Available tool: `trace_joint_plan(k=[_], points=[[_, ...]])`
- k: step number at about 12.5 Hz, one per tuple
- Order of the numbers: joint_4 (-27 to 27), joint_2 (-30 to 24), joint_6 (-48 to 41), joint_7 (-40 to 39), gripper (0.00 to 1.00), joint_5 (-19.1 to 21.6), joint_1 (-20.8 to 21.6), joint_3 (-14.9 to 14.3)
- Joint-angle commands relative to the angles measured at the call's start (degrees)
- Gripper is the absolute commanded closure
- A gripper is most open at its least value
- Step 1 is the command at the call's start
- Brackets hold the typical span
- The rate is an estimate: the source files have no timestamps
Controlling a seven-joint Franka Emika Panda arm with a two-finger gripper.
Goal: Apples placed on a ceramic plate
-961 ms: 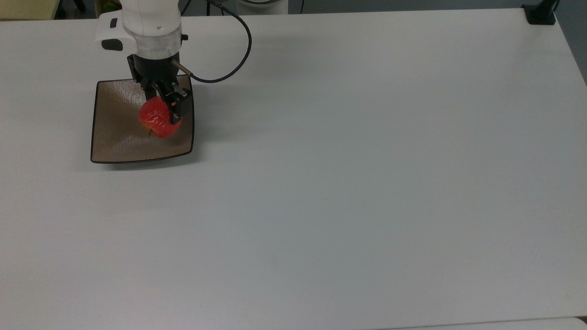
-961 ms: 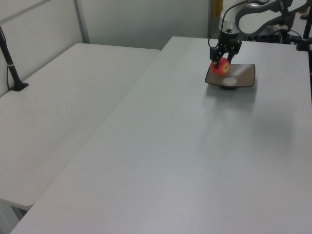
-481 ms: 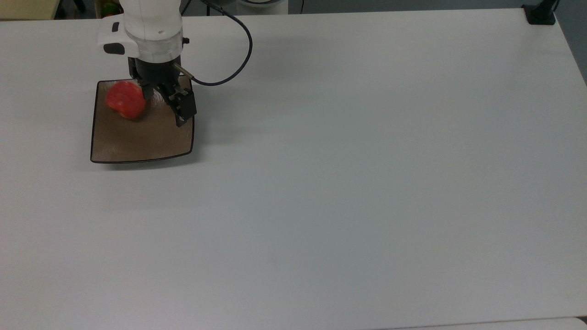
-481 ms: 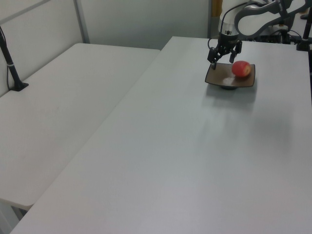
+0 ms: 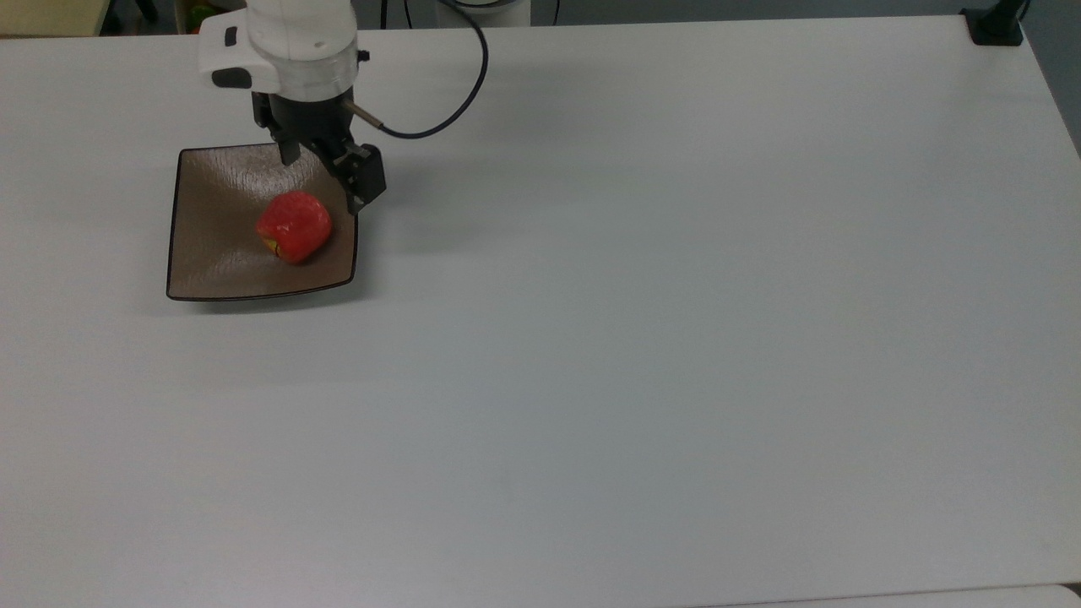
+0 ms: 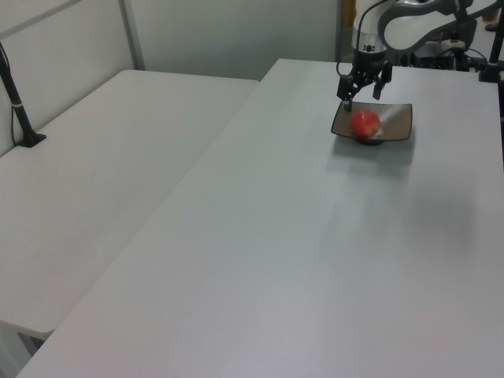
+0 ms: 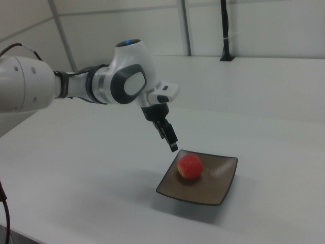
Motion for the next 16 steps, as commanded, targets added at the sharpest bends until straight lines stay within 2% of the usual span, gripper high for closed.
trace_joint_plan(k=[1, 3, 5, 9, 10, 16], points=[[-0.5, -5.5, -8.6, -9.2, 0.00, 0.9, 2.1, 1.8], [-0.1, -7.9, -16.2, -19.8, 0.00, 3.7, 2.1, 4.4], [0.6, -10.0, -17.6, -27.1, 0.00, 5.9, 2.3, 4.9], [1.0, -11.0, -17.0, -28.7, 0.00, 8.3, 3.5, 5.5], [1.1, -10.9, -16.6, -29.1, 0.00, 10.4, 3.3, 5.4], [0.5, -10.9, -14.4, -28.7, 0.00, 10.5, 3.4, 5.3]])
